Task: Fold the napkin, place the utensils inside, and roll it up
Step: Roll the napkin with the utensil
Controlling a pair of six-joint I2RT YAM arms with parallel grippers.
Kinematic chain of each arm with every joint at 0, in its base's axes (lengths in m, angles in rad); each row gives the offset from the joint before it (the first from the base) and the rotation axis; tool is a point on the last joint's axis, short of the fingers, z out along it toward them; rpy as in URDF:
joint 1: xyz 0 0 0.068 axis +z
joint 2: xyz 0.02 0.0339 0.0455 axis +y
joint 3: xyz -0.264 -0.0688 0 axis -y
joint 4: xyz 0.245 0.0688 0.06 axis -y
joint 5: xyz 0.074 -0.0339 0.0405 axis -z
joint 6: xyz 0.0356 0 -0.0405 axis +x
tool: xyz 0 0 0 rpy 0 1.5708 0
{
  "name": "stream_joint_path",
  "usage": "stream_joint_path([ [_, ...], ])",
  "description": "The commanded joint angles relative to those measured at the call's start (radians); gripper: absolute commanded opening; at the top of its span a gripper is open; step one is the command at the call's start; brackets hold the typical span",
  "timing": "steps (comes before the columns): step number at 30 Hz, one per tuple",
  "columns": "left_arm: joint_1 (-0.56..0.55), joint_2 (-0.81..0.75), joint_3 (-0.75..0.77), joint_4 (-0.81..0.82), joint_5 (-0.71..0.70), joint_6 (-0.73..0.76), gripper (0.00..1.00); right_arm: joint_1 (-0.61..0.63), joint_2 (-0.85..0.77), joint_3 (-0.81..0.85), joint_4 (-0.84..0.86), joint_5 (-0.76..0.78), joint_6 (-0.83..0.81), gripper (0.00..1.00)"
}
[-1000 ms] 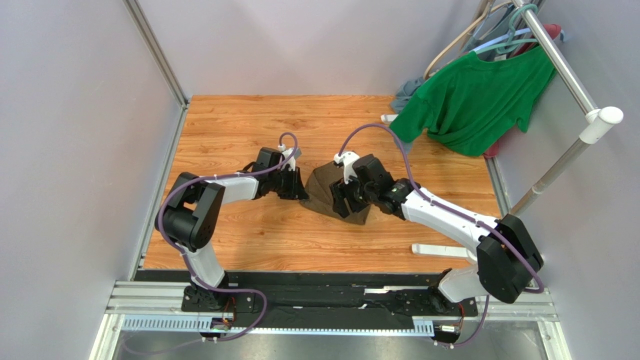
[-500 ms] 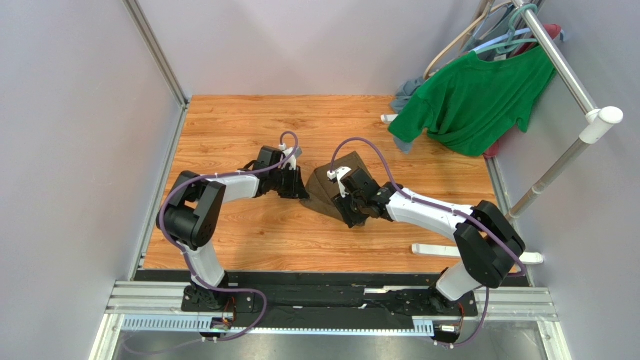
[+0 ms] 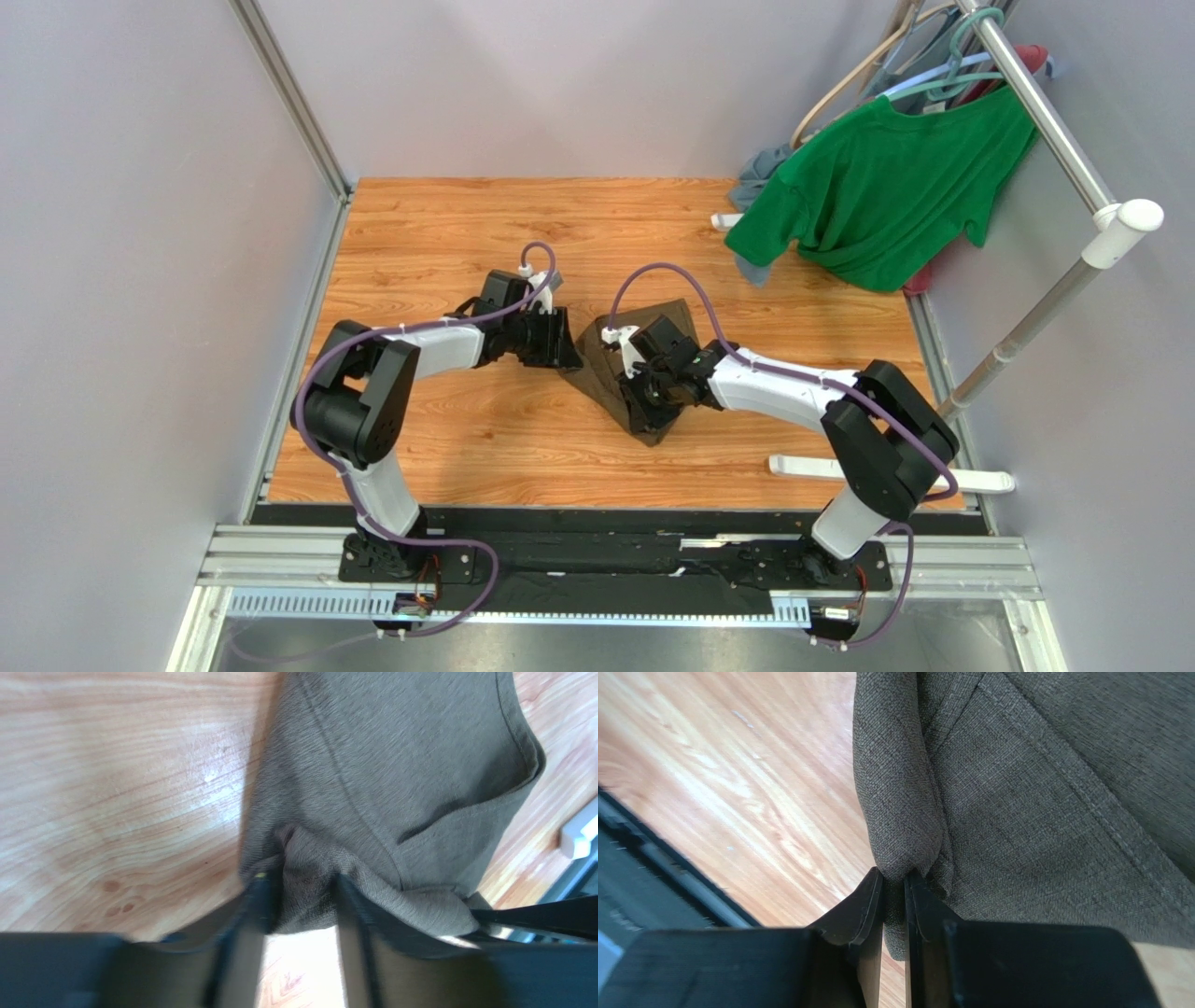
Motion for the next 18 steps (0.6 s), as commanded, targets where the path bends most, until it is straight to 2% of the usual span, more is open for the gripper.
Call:
stream_joint_path([
  [1,0.005,-0.073,0.001,-0.081,-0.098,0.008,0.57,-0.035,0.054,-0.019,0.048,-0.192,0.07,0.06],
  [2,0.009,-0.101,0.002,-0.091,-0.107,0.01,0.62,-0.048,0.057,-0.022,0.055,-0.209,0.075,0.05],
  [5,0.026,-0.155,-0.004,-0.105,-0.135,0.004,0.65,-0.077,0.071,-0.047,0.102,-0.29,0.09,0.03],
  [10,0.043,-0.209,-0.077,-0.049,-0.161,-0.021,0.67,-0.124,0.086,-0.113,0.196,-0.384,0.147,0.0],
  [18,0.048,-0.164,-0.142,0.18,0.003,-0.105,0.7,-0.181,0.158,-0.144,0.253,-0.443,0.193,0.0],
])
